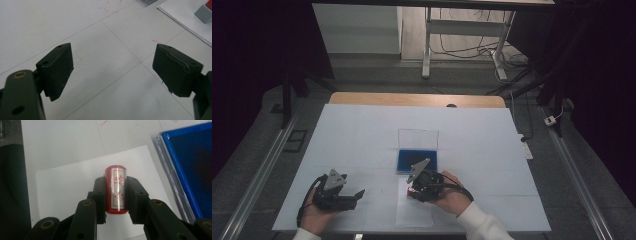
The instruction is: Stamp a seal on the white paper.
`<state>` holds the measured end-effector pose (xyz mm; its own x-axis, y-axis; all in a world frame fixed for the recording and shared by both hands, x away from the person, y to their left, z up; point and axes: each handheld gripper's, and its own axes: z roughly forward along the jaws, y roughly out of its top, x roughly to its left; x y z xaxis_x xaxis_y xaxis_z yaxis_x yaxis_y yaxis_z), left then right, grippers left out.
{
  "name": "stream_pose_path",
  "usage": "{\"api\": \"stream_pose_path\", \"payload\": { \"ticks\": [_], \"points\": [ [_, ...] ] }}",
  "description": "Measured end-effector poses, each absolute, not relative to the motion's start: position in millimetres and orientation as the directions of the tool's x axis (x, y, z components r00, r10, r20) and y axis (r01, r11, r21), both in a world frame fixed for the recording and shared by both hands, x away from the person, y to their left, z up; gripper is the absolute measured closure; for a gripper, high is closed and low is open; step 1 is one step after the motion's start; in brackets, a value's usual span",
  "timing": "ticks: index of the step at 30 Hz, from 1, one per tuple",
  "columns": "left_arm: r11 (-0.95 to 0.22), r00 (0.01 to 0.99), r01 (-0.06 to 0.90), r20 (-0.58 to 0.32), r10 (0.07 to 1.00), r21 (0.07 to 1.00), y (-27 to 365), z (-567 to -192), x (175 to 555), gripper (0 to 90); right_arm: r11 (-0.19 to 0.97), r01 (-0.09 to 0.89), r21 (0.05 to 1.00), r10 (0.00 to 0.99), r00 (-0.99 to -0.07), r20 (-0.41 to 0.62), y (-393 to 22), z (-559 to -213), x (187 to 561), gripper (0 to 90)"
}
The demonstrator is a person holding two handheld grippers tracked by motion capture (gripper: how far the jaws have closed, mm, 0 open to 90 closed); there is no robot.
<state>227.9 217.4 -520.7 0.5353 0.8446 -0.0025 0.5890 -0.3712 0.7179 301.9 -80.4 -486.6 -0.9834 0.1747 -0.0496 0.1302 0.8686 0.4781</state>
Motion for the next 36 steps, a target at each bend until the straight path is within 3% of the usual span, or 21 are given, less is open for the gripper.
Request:
{"api": "stream_pose_path", "payload": {
  "ticks": [10, 36],
  "points": [
    [-0.367, 0.533, 0.589, -0.005, 0.846, 0.720, 219.0, -520.2, 227.8, 17.1, 0.876, 0.104, 0.470, 0.167, -0.982, -0.093, -77.4, -485.2, 295.5, 70.4],
    [-0.363, 0.530, 0.587, -0.005, 0.848, 0.724, 220.7, -520.2, 228.0, 17.1, 0.772, 0.194, 0.605, 0.246, -0.969, -0.003, -106.1, -460.7, 311.1, 70.0]
  ]
}}
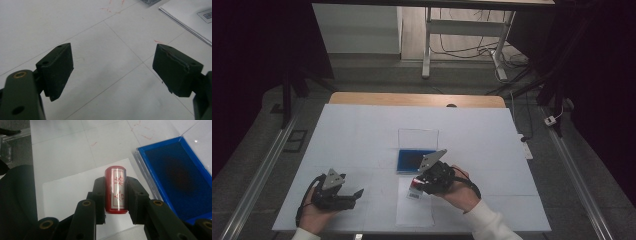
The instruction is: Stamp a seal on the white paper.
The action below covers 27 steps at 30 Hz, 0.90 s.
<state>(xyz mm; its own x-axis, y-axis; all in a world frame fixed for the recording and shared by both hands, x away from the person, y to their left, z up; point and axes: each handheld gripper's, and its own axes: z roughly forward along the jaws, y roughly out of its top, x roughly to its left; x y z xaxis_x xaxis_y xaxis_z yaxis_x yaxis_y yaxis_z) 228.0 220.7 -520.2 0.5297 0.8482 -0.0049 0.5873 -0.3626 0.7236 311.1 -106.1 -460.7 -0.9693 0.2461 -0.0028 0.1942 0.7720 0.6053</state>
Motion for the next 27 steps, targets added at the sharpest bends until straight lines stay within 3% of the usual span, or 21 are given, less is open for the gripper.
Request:
{"api": "stream_pose_path", "payload": {
  "ticks": [27],
  "points": [
    [-0.364, 0.529, 0.583, 0.000, 0.849, 0.726, 221.5, -519.9, 227.5, 17.2, 0.674, 0.205, 0.709, 0.305, -0.952, -0.015, -128.0, -438.6, 318.2, 70.1]
  ]
}}
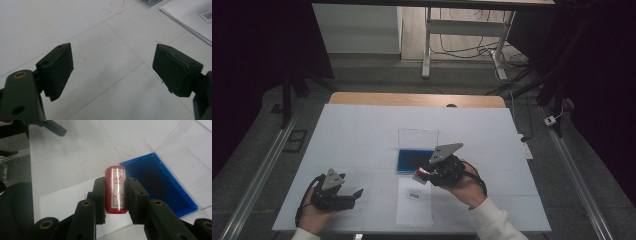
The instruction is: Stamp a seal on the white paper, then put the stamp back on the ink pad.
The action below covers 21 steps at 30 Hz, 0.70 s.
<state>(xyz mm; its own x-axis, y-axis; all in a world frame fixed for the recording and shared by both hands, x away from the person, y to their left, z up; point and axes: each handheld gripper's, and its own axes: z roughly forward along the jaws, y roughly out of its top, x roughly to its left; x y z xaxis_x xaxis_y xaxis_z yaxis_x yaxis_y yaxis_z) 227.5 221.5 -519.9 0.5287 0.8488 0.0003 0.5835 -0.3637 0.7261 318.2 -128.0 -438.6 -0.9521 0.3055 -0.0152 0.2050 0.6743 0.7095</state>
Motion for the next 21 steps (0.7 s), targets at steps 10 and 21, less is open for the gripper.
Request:
{"api": "stream_pose_path", "payload": {
  "ticks": [10, 21],
  "points": [
    [-0.362, 0.526, 0.583, 0.002, 0.850, 0.727, 221.1, -520.3, 227.4, 17.2, 0.647, 0.207, 0.734, 0.337, -0.941, -0.031, -133.5, -432.1, 323.1, 70.1],
    [-0.367, 0.530, 0.585, 0.002, 0.848, 0.723, 221.3, -520.8, 227.9, 17.2, 0.636, 0.226, 0.738, 0.372, -0.927, -0.037, -135.0, -432.4, 337.8, 70.1]
  ]
}}
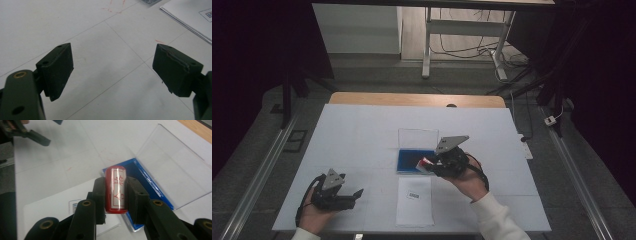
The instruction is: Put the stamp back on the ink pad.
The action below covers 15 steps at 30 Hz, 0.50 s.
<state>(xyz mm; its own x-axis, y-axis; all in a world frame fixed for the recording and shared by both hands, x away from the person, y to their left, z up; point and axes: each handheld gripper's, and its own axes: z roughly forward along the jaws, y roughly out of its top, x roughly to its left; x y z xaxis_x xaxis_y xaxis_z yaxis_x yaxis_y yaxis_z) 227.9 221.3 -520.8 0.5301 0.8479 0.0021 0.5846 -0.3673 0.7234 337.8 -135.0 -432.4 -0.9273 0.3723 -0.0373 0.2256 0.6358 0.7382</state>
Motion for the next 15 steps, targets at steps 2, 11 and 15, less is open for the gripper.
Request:
{"api": "stream_pose_path", "payload": {
  "ticks": [2, 11, 15],
  "points": [
    [-0.366, 0.529, 0.584, 0.003, 0.849, 0.724, 221.4, -520.6, 227.9, 17.2, 0.639, 0.230, 0.734, 0.381, -0.924, -0.042, -134.3, -433.6, 343.7, 70.1],
    [-0.369, 0.530, 0.585, 0.004, 0.848, 0.722, 221.8, -521.1, 228.2, 17.2, 0.634, 0.245, 0.734, 0.409, -0.911, -0.049, -128.5, -435.9, 364.0, 70.0],
    [-0.369, 0.530, 0.584, 0.005, 0.848, 0.723, 221.1, -521.4, 228.4, 17.2, 0.633, 0.248, 0.734, 0.422, -0.905, -0.058, -127.2, -437.2, 370.2, 70.1]
  ]
}}
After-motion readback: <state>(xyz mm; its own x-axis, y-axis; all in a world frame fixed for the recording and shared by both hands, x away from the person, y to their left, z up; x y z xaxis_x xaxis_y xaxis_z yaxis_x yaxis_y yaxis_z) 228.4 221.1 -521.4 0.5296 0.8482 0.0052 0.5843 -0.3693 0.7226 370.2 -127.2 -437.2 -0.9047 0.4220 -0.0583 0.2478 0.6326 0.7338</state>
